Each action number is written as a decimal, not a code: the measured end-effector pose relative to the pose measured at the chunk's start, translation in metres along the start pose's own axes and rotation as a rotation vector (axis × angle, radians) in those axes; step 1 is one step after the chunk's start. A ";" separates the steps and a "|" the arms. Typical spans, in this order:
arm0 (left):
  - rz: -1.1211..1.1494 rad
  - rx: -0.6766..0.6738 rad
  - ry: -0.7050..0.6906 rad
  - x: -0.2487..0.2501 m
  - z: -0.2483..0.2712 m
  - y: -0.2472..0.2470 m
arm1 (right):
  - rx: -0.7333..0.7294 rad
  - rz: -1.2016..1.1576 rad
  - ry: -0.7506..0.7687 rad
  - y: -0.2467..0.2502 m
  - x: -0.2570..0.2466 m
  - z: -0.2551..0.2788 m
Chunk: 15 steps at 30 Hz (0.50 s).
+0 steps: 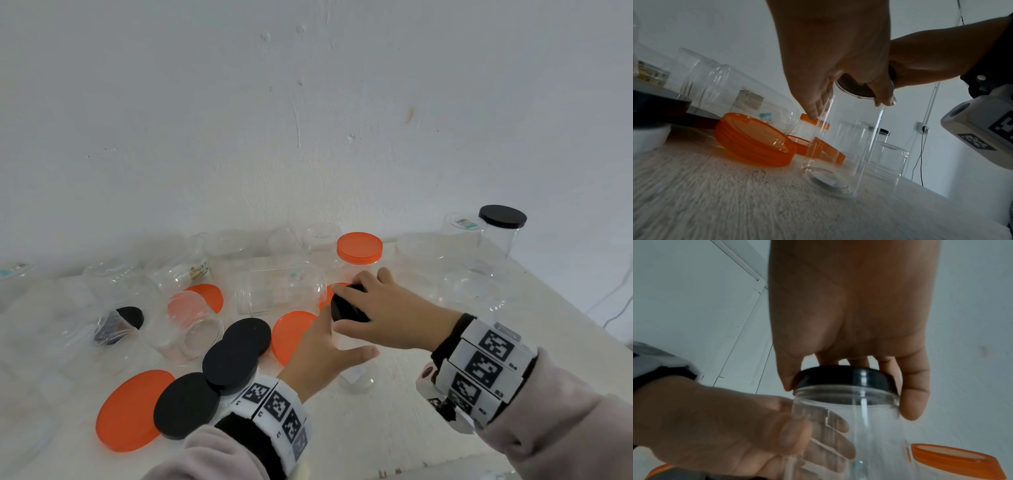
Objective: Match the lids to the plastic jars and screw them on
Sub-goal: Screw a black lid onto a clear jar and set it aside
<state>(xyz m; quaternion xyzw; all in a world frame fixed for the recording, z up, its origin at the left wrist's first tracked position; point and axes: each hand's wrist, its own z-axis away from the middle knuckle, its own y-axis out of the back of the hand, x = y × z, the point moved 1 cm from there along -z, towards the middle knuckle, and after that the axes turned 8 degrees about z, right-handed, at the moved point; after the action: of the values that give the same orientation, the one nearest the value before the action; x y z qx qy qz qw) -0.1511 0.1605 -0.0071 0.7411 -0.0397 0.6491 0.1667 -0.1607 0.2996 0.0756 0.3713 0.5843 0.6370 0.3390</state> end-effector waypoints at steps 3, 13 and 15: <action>-0.027 -0.010 -0.017 -0.001 -0.003 0.000 | 0.048 0.007 -0.030 -0.007 -0.004 0.004; -0.614 -0.187 0.127 -0.015 -0.011 0.046 | 0.159 -0.432 -0.042 -0.007 0.021 0.029; -0.741 -0.160 0.199 -0.021 -0.016 0.055 | 0.203 -0.504 -0.037 0.001 0.037 0.041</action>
<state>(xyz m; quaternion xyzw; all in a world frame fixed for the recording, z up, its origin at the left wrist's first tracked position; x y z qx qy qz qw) -0.1842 0.1105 -0.0149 0.6234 0.1963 0.6083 0.4503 -0.1433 0.3515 0.0806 0.2577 0.7128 0.4638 0.4588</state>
